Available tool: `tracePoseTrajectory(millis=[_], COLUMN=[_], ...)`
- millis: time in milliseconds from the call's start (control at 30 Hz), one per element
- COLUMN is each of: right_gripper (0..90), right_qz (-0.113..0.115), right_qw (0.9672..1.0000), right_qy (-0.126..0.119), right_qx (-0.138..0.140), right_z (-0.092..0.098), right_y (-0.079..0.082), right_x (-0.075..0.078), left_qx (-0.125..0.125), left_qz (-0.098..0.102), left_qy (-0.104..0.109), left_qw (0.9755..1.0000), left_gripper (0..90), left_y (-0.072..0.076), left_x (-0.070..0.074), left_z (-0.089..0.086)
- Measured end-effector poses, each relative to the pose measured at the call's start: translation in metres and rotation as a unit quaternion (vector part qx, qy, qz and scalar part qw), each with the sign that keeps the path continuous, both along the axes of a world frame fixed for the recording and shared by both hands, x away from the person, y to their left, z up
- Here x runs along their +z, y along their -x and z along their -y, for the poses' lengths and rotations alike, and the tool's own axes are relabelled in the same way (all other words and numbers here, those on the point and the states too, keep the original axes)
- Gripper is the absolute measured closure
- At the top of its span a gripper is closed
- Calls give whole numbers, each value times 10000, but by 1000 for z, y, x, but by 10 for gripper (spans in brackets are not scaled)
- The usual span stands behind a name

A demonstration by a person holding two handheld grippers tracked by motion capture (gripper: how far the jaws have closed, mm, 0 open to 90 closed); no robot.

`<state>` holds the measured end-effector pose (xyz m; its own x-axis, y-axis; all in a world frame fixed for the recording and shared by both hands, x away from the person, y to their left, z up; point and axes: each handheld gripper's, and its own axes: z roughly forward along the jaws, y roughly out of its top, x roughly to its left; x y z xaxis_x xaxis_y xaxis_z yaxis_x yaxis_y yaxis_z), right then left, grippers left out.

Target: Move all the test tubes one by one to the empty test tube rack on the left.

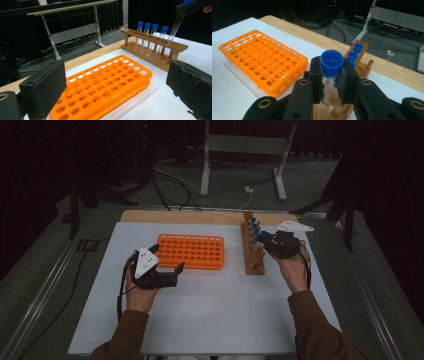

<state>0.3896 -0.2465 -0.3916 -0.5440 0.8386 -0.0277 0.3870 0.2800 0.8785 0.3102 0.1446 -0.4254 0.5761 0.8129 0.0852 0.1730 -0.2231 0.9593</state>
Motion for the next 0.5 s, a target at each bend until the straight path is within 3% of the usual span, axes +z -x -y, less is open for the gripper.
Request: tracePoseTrajectory(millis=[500], right_gripper=[763], right_qz=[-76], right_qw=[9991], right_qy=[-170], right_qx=[381], right_z=[-18], right_y=[9], right_x=[5], left_qx=[-391], left_qz=[-122], left_qy=[39], left_qw=[9992], left_gripper=[46], left_y=[-15], left_x=[9], left_z=[48])
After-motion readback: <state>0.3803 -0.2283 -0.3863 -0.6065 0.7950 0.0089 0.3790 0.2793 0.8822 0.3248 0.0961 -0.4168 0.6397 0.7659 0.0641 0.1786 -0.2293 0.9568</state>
